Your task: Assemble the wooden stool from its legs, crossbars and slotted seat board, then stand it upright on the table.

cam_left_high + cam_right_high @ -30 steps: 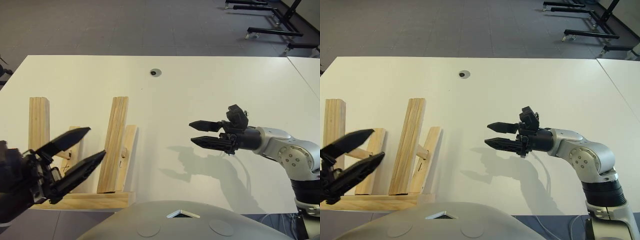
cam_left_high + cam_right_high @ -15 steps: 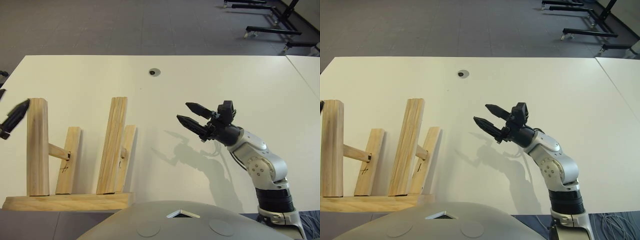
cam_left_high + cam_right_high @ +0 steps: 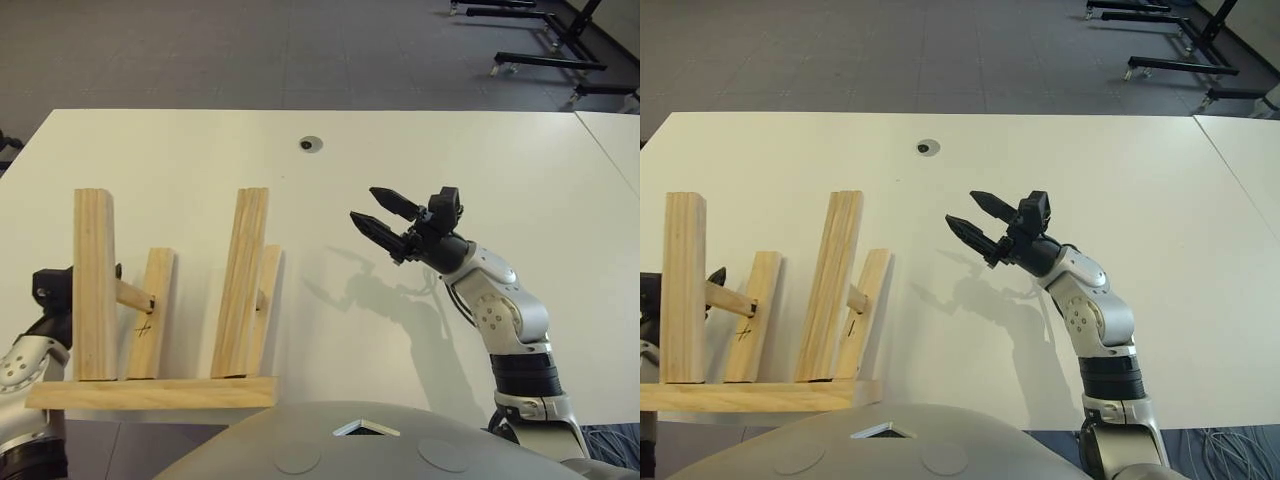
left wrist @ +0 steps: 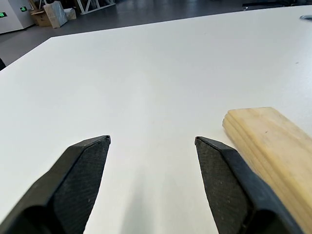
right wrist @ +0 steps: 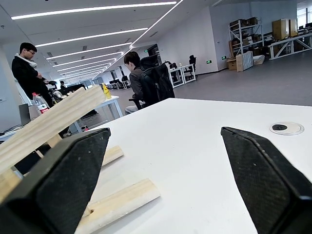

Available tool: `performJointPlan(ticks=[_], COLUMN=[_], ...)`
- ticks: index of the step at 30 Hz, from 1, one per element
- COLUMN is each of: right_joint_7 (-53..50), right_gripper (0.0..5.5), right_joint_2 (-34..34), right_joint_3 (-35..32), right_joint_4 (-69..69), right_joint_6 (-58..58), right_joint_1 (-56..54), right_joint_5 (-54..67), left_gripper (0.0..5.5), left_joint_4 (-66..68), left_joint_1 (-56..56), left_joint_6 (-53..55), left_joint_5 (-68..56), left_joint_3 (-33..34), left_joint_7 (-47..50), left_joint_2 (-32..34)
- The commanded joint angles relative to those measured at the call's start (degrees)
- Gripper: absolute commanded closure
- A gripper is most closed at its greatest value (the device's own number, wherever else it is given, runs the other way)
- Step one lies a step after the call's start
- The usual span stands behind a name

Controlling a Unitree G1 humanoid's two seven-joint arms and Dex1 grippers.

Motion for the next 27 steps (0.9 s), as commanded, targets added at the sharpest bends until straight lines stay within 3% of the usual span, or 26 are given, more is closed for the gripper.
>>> performJointPlan(ticks=[1,11,17,27], right_joint_7=[0.79,2.09,2.63,4.16], right_gripper=[1.30,1.30,1.30,1.30], right_joint_2=[0.55,-0.57,-2.08,-2.76], right_joint_3=[0.25,-5.39,-9.63,-10.46], right_joint_4=[2.54,9.67,12.48,15.51], right_joint_6=[-1.29,-3.56,-4.56,-4.91], right_joint_1=[-2.90,-9.20,-11.13,-14.37], right_joint_5=[-1.58,-2.00,-2.03,-2.41], left_gripper=[2.31,2.31,2.31,2.31], left_joint_4=[-3.06,-5.98,-3.28,4.57], left_joint_1=[-5.46,-14.08,-19.36,-29.27], left_joint_6=[0.71,1.26,0.05,-3.96], left_joint_5=[2.19,6.23,8.09,10.74], left_joint_3=[-4.04,-18.15,-22.11,-25.69], left_joint_7=[3.55,6.20,7.32,9.44], left_joint_2=[-2.88,-12.29,-15.69,-21.41])
